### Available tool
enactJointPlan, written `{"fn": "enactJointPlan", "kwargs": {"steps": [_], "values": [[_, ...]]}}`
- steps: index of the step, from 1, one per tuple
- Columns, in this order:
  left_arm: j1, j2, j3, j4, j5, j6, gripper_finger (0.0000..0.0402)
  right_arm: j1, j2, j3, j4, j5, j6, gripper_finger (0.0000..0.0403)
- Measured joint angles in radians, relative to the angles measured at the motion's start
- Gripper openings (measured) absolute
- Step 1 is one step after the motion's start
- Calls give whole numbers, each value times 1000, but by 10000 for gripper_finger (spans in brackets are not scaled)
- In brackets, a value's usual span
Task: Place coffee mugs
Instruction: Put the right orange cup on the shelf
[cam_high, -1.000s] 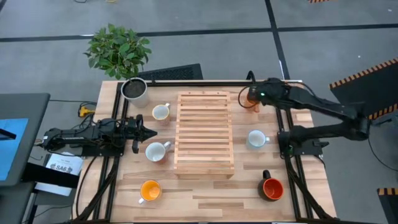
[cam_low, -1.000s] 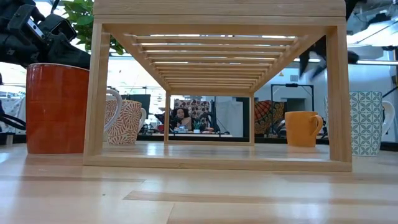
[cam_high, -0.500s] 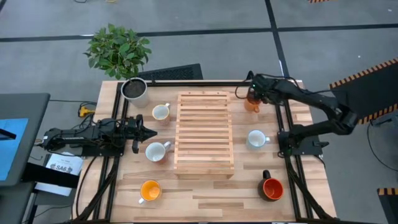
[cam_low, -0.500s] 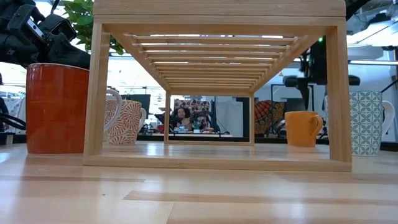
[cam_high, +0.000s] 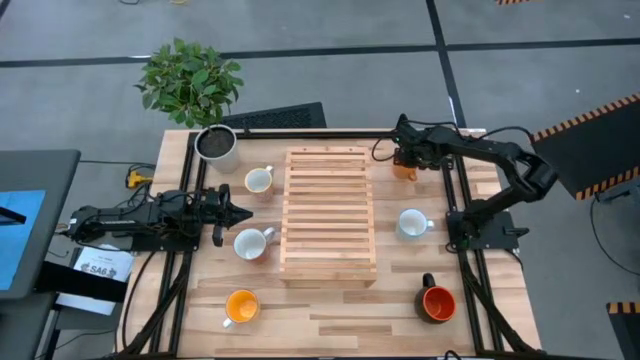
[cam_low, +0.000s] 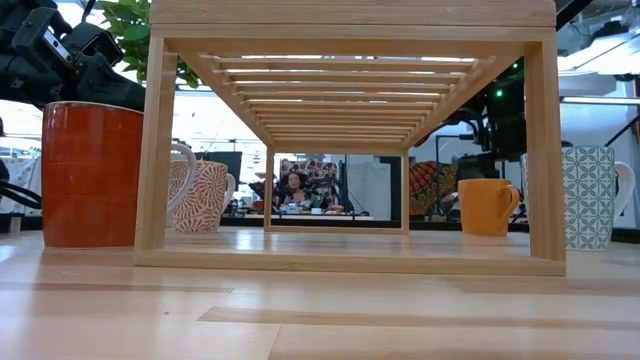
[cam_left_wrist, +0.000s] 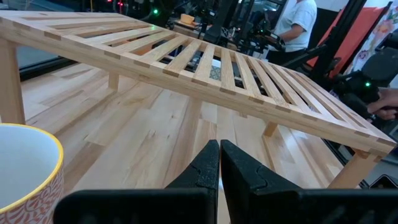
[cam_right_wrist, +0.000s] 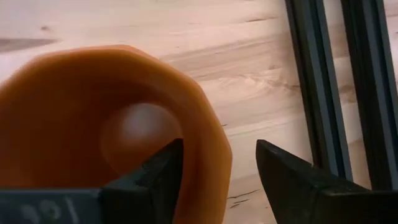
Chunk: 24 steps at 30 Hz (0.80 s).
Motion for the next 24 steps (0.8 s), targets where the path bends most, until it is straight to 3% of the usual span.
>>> {"fn": "enactJointPlan", "kwargs": {"steps": [4,11,18,24], "values": [[0,0,0,0,0,0,0,-4,2,0,10,0,-19,178],[0,0,0,0,0,0,0,-18,-38,2,11,-14,-96,49],[0,0,0,0,0,0,0,-14,-181,55,-97,-28,-147,49],[0,0,0,0,0,0,0,34,-296,271,-246,-71,-217,49]]}}
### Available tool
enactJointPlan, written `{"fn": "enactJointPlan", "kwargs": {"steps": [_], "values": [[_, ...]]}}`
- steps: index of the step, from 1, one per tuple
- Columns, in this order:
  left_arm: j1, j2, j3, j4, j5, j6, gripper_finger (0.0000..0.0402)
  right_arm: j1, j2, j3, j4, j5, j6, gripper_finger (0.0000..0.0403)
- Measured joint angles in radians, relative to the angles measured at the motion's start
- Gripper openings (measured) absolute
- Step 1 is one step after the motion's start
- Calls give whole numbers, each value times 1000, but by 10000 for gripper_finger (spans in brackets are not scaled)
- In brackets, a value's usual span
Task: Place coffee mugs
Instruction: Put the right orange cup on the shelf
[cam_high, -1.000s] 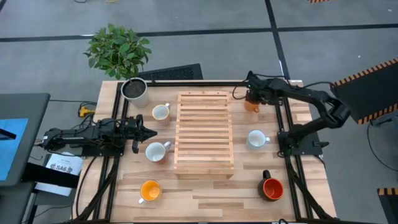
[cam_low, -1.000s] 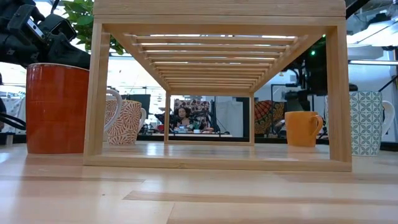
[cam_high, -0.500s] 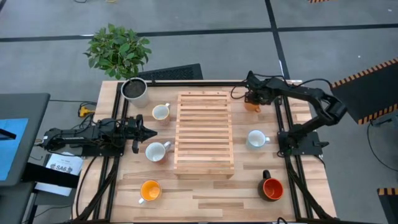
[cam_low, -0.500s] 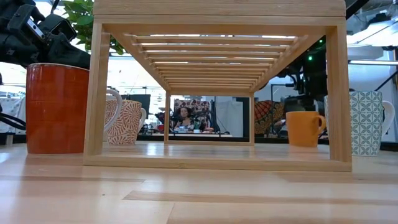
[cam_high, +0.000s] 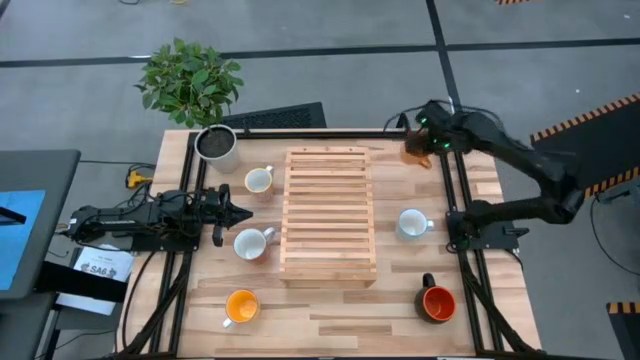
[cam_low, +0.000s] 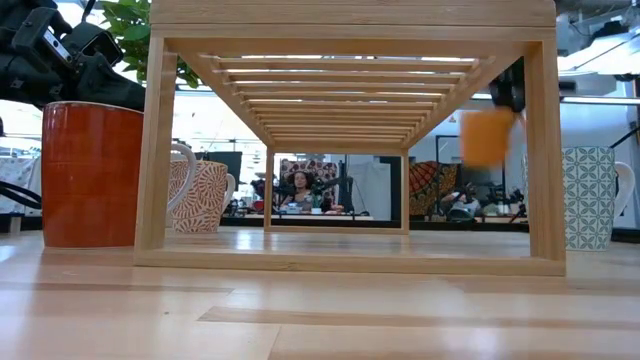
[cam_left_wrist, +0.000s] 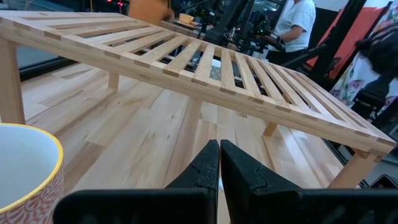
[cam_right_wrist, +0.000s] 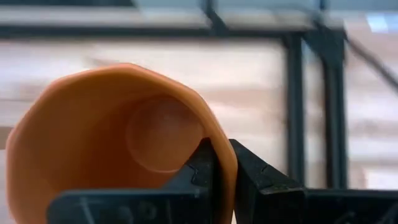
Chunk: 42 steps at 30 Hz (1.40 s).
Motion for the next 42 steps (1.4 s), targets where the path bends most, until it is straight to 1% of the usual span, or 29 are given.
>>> {"fn": "enactJointPlan", "kwargs": {"steps": [2,4,7,10,12,15,20,26,28,32,38,42], "values": [[0,0,0,0,0,0,0,49,-26,96,-22,-13,-11,49],[0,0,0,0,0,0,0,107,-34,184,-35,-51,-23,49],[0,0,0,0,0,0,0,212,-10,311,-16,-79,-25,49],[0,0,0,0,0,0,0,344,71,429,-24,-83,-18,49],[0,0,0,0,0,0,0,428,155,505,-26,-50,-25,49],[0,0,0,0,0,0,0,497,283,614,-81,-4,-68,49],[0,0,0,0,0,0,0,503,447,749,-149,24,-142,49],[0,0,0,0,0,0,0,461,561,821,-253,19,-172,49],[0,0,0,0,0,0,0,450,584,826,-297,20,-176,49],[0,0,0,0,0,0,0,431,597,826,-317,22,-175,49],[0,0,0,0,0,0,0,420,623,829,-281,18,-186,49],[0,0,0,0,0,0,0,407,645,828,-297,-11,-197,49]]}}
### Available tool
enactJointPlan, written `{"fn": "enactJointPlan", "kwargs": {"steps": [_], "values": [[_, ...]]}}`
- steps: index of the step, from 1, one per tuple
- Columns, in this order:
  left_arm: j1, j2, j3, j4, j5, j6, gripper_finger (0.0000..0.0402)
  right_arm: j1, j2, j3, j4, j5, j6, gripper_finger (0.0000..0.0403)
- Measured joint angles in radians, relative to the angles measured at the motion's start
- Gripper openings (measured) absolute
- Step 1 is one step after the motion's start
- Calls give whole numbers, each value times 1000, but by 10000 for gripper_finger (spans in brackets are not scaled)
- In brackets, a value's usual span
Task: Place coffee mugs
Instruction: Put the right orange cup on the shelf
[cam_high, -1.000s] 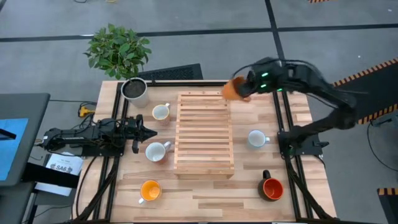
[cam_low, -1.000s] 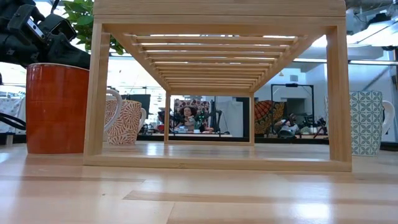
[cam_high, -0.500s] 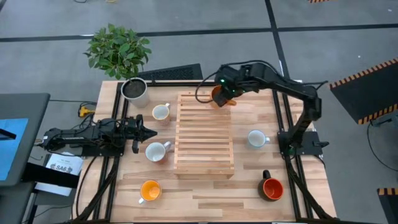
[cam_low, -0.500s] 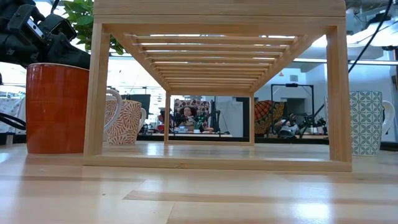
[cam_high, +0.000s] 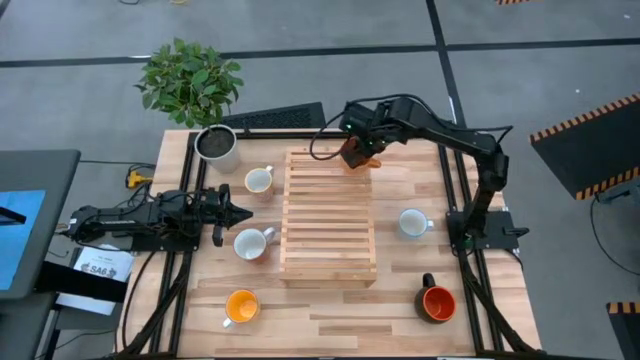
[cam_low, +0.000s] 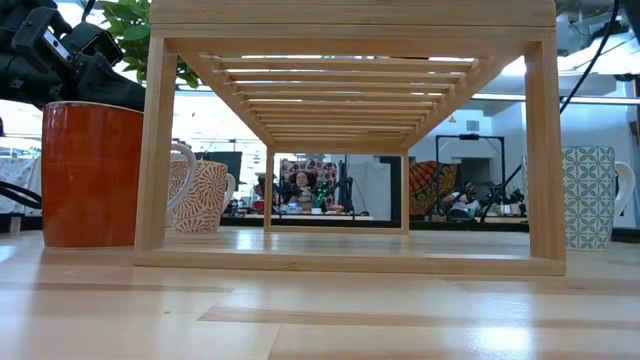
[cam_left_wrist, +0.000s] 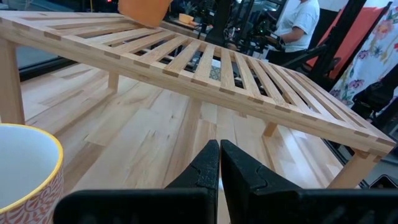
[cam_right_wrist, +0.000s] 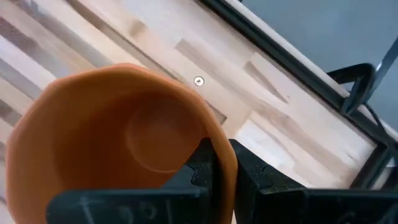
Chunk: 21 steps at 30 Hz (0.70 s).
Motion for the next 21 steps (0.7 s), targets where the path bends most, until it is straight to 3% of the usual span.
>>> {"fn": "enactJointPlan", "kwargs": {"steps": [8,15,21], "values": [[0,0,0,0,0,0,0,2,7,0,22,-2,7,54],[0,0,0,0,0,0,0,8,7,0,32,-1,-4,126],[0,0,0,0,0,0,0,14,7,0,89,-1,-20,157]]}}
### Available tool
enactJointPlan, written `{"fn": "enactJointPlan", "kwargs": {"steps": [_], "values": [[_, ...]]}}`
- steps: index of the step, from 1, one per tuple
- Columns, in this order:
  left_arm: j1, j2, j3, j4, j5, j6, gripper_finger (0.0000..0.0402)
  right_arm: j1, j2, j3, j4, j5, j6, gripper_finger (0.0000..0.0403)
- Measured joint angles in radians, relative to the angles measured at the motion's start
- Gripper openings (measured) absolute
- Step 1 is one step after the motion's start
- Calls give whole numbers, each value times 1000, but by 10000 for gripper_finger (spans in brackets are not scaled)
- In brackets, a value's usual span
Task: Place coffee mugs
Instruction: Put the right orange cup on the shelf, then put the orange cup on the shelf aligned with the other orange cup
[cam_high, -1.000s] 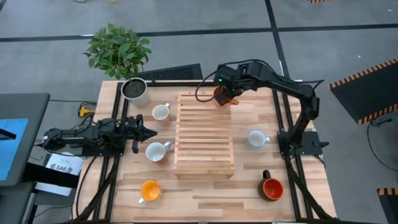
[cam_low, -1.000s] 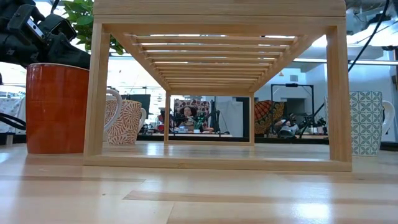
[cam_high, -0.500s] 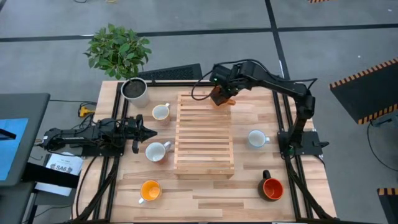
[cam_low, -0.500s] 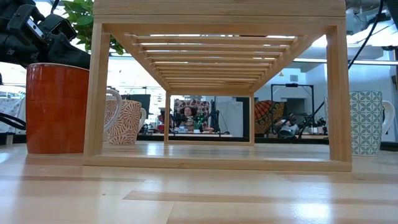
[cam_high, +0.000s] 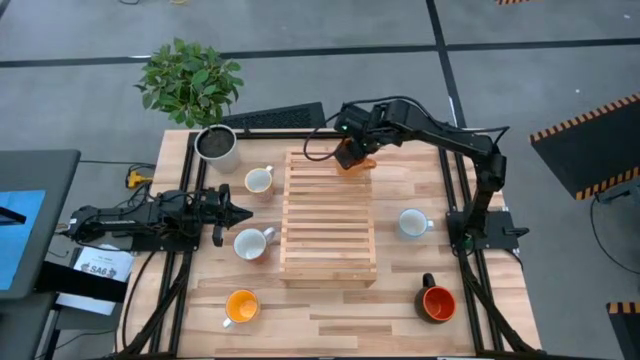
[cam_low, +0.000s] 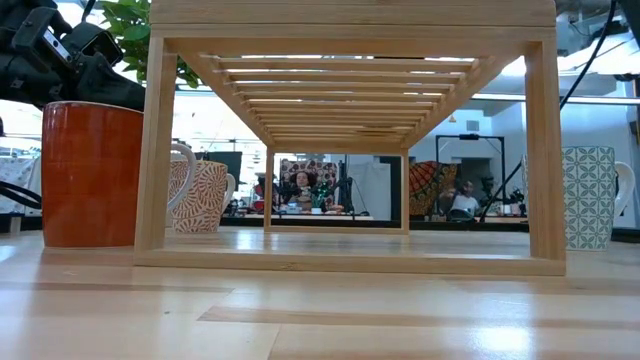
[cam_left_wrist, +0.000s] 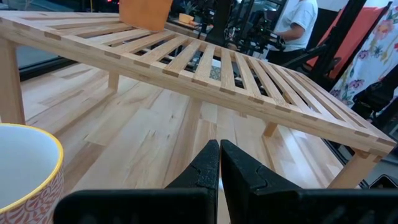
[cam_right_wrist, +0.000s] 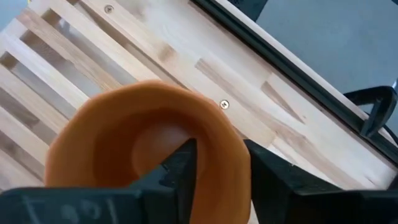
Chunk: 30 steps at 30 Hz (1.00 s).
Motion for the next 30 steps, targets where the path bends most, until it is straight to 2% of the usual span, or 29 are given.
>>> {"fn": "enactJointPlan", "kwargs": {"steps": [4,13,18,23,26,30], "values": [[0,0,0,0,0,0,0,-1,0,0,1,0,-3,175],[0,0,0,0,0,0,0,-1,-40,37,-3,0,-126,235],[0,0,0,0,0,0,0,-1,-117,46,-7,-23,-173,241],[0,0,0,0,0,0,0,12,-210,41,-81,-23,-172,239],[0,0,0,0,0,0,0,54,-293,-43,-81,8,-146,238],[0,0,0,0,0,3,0,130,-436,-252,-49,66,-60,238]]}}
